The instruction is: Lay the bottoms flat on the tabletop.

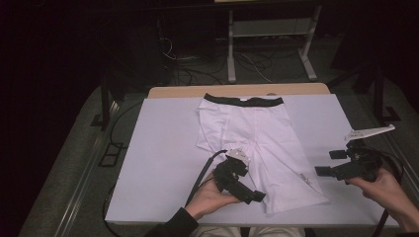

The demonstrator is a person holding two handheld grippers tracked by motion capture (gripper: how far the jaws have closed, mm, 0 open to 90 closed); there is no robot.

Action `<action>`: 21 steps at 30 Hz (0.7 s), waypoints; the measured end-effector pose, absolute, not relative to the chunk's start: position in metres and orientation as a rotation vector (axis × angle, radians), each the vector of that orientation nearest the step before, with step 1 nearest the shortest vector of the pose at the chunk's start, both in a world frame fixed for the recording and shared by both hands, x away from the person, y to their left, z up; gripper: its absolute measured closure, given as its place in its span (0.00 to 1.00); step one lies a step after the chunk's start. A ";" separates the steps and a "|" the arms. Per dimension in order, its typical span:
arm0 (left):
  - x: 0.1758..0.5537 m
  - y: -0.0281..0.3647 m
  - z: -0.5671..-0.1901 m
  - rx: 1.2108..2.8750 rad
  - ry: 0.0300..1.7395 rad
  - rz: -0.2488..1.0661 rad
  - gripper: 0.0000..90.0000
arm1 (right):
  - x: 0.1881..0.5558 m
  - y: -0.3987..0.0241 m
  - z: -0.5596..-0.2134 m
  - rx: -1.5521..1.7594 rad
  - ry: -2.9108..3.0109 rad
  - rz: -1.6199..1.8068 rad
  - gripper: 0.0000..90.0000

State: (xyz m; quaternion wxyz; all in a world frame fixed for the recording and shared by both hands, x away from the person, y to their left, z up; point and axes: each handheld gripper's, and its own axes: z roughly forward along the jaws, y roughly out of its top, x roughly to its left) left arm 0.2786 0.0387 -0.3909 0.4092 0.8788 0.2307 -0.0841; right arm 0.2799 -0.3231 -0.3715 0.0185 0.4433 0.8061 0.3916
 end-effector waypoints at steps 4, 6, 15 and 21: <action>0.283 0.051 -0.384 2.200 0.601 -0.179 0.00 | 0.285 -0.318 -0.366 1.365 2.481 1.243 0.00; 0.285 0.057 -0.381 2.191 0.610 -0.162 0.00 | 0.288 -0.315 -0.362 1.362 2.469 1.260 0.00; 0.293 0.084 -0.371 2.166 0.658 -0.099 0.00 | 0.305 -0.289 -0.351 1.300 2.468 1.297 0.00; 0.300 0.101 -0.366 2.159 0.675 -0.054 0.00 | 0.319 -0.266 -0.347 1.252 2.482 1.324 0.00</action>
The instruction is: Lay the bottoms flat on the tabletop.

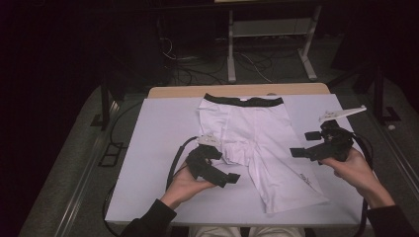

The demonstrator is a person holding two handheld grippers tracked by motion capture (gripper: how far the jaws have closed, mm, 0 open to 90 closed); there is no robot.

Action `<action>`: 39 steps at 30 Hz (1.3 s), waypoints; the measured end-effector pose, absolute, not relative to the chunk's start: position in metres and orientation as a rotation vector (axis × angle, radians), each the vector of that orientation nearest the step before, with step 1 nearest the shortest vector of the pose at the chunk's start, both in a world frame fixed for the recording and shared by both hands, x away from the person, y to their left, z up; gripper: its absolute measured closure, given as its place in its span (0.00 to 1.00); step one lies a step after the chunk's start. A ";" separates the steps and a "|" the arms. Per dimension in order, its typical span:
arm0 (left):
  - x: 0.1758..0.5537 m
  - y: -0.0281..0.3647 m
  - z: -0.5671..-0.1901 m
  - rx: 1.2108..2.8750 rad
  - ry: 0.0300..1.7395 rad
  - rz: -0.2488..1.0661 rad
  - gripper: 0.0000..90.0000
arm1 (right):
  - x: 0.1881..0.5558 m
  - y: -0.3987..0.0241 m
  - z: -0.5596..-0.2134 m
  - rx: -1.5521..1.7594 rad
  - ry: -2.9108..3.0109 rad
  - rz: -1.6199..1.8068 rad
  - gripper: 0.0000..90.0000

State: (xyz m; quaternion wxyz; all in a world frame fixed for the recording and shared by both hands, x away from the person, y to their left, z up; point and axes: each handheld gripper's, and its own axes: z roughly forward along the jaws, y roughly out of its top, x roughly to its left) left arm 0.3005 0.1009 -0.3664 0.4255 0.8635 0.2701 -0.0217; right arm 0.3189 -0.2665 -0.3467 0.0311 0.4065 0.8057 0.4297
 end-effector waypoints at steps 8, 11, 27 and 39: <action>0.309 0.124 -0.362 2.137 0.713 -0.026 0.00 | 0.331 -0.240 -0.340 1.202 2.505 1.329 0.00; 0.311 0.131 -0.361 2.132 0.733 -0.013 0.00 | 0.334 -0.232 -0.338 1.180 2.516 1.327 0.00; 0.338 0.175 -0.348 2.101 0.824 0.061 0.00 | 0.354 -0.191 -0.329 1.116 2.557 1.301 0.00; 0.361 0.202 -0.350 2.099 0.885 0.058 0.00 | 0.368 -0.143 -0.335 1.043 2.616 1.273 0.00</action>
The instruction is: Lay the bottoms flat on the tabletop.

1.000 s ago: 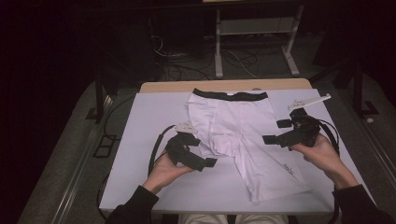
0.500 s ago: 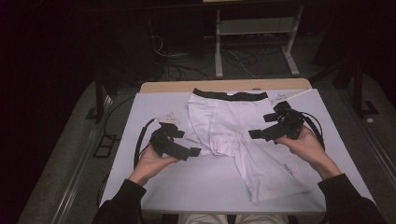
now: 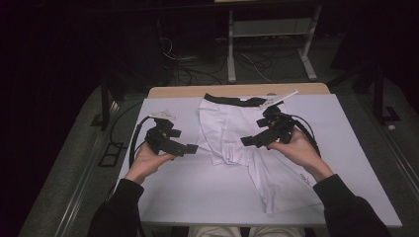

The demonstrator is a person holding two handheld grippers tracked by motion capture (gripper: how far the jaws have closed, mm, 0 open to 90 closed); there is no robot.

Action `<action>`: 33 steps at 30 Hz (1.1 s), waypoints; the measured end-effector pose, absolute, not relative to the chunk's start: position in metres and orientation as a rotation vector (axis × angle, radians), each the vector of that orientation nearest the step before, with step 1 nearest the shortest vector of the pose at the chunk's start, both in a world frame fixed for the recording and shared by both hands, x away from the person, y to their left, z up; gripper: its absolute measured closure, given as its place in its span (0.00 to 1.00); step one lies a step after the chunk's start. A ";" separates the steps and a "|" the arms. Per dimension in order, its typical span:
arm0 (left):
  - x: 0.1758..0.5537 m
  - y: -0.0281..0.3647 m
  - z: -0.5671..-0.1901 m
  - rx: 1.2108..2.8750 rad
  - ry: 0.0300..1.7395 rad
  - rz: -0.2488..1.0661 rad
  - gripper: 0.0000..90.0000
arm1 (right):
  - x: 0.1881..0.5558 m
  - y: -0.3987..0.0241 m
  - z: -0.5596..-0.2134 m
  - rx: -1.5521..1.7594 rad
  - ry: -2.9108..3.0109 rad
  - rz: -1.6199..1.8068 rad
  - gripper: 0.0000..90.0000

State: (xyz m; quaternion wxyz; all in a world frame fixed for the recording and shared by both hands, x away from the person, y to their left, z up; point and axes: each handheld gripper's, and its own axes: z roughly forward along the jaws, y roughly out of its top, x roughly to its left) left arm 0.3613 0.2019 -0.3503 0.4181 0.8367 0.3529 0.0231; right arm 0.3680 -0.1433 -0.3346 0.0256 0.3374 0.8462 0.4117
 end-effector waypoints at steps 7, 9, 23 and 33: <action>0.369 0.202 -0.361 2.099 0.912 0.105 0.00 | 0.373 -0.110 -0.350 0.997 2.648 1.220 0.02; 0.372 0.201 -0.367 2.110 0.915 0.100 0.00 | 0.376 -0.101 -0.357 0.997 2.665 1.214 0.03; 0.378 0.204 -0.385 2.038 0.957 0.075 0.00 | 0.393 -0.052 -0.405 0.991 2.770 1.117 0.30; 0.378 0.195 -0.391 2.033 0.940 0.051 0.00 | 0.404 -0.024 -0.426 1.001 2.735 0.987 0.49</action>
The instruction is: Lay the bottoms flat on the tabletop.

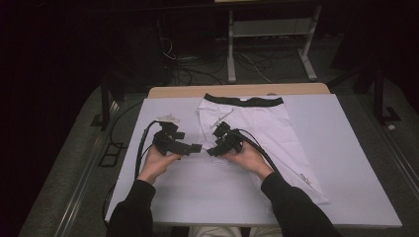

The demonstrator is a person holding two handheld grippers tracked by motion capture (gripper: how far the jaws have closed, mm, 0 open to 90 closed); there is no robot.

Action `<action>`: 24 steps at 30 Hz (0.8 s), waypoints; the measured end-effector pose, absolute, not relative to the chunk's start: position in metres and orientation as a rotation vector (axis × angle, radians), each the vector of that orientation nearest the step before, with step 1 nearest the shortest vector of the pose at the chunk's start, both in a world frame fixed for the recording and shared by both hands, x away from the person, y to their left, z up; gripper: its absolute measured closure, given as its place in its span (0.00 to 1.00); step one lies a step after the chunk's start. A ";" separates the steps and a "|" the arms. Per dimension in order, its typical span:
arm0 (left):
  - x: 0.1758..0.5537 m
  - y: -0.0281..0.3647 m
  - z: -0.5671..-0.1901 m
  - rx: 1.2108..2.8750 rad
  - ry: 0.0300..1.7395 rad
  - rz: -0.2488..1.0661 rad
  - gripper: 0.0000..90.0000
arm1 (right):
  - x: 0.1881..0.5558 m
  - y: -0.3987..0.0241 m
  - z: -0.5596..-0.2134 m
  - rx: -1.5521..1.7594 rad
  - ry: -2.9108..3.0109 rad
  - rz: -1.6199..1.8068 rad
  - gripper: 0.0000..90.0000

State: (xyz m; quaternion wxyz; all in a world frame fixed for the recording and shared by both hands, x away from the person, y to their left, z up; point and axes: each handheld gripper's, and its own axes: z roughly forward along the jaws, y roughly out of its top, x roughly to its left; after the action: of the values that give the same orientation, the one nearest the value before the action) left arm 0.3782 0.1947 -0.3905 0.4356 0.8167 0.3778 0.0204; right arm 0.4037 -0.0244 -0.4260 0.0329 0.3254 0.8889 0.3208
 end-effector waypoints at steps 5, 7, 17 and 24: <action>0.379 0.197 -0.390 2.014 0.945 0.043 0.00 | 0.409 -0.017 -0.433 1.025 2.709 0.911 0.56; 0.379 0.198 -0.390 2.010 0.949 0.046 0.00 | 0.410 -0.016 -0.435 1.030 2.699 0.885 0.60; 0.379 0.194 -0.394 1.997 0.949 0.016 0.00 | 0.418 -0.029 -0.429 1.152 2.720 0.911 0.97; 0.377 0.179 -0.407 2.043 0.905 -0.008 0.06 | 0.435 -0.077 -0.408 1.354 2.604 1.185 0.97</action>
State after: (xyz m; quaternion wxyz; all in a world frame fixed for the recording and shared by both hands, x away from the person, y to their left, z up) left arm 0.3765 0.1794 -0.4067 0.4379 0.8220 0.3641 -0.0033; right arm 0.4352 -0.0765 -0.4084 -0.0119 0.4276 0.8227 0.3743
